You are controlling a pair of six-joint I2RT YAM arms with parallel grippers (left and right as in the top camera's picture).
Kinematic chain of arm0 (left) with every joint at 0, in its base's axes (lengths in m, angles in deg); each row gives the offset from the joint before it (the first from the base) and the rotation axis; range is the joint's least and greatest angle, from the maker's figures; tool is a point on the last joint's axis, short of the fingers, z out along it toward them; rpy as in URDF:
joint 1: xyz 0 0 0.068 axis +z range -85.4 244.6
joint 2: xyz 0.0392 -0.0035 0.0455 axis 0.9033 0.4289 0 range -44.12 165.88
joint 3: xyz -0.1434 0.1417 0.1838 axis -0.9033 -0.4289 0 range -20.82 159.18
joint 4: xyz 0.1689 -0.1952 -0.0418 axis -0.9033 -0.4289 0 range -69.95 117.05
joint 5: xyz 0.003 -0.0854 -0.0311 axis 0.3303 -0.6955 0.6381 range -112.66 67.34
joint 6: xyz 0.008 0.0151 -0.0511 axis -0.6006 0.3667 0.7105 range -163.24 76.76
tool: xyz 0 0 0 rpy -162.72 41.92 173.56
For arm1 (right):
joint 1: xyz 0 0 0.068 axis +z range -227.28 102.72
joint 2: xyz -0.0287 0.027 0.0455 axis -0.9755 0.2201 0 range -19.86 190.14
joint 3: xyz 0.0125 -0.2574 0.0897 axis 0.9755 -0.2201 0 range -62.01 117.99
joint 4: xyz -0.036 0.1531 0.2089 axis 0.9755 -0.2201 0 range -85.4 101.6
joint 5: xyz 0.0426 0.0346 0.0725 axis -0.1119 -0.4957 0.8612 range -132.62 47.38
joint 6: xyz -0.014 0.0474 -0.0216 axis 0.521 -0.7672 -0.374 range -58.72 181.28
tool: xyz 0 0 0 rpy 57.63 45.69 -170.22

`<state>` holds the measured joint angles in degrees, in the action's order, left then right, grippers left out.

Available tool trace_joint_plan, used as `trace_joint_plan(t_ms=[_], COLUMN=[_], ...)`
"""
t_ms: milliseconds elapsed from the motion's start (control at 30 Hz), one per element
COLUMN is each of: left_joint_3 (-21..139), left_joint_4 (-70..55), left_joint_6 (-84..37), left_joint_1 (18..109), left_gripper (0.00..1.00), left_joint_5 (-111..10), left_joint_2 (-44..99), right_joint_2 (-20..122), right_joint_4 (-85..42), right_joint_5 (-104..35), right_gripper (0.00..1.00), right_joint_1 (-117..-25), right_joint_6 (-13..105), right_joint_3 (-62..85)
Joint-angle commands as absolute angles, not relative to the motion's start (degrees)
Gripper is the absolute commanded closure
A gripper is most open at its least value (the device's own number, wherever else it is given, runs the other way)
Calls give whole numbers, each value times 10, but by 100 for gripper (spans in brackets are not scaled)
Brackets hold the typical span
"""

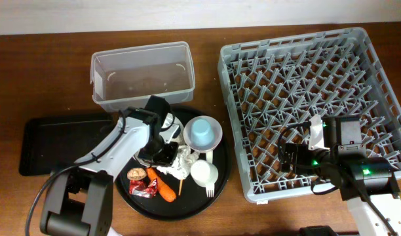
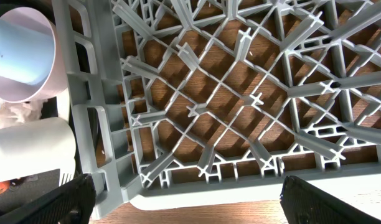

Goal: Sort waste into correct bins and load items into the dishwasher rack
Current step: 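Grasp the crumpled white tissue on the plate with the left gripper, then carry the tissue into the clear plastic bin and open the left gripper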

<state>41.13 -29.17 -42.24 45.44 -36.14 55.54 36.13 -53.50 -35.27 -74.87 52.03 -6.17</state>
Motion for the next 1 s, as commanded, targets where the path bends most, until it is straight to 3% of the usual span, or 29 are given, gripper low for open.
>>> trace_joint_plan(t_ms=[0, 333, 567, 767, 800, 833, 867, 933, 967], left_joint_3=[418, 568, 590, 590, 590, 590, 590, 590, 590], left_joint_4=[-289, -358, -145, 3, 11, 18, 21, 21, 20], left_joint_6=[-424, -424, -424, -424, -424, -424, -424, -424, -424], left_joint_1=[445, 449, 493, 539, 543, 546, 549, 551, 551], left_gripper=[99, 99, 99, 99, 91, 74, 64, 54, 38], left_joint_5=[-364, -251, -174, -168, -168, -168, -168, -168, -168], left_joint_2=[557, 473, 473, 572, 584, 595, 602, 604, 603], right_joint_2=[356, 356, 356, 356, 356, 356, 356, 356, 356], right_joint_4=[-533, -533, -530, -531, -531, -531, -531, -531, -531], right_joint_5=[-360, -361, -361, -361, -360, -360, -360, -360, -360], right_gripper=[2, 2, 2, 1, 2, 2, 2, 2, 2], right_joint_1=[-748, -748, -748, -748, -748, -748, -748, -748, -748], right_joint_6=[513, 513, 514, 514, 513, 513, 513, 513, 514], right_joint_3=[-53, -53, -53, -53, -53, -53, -53, -53, -53])
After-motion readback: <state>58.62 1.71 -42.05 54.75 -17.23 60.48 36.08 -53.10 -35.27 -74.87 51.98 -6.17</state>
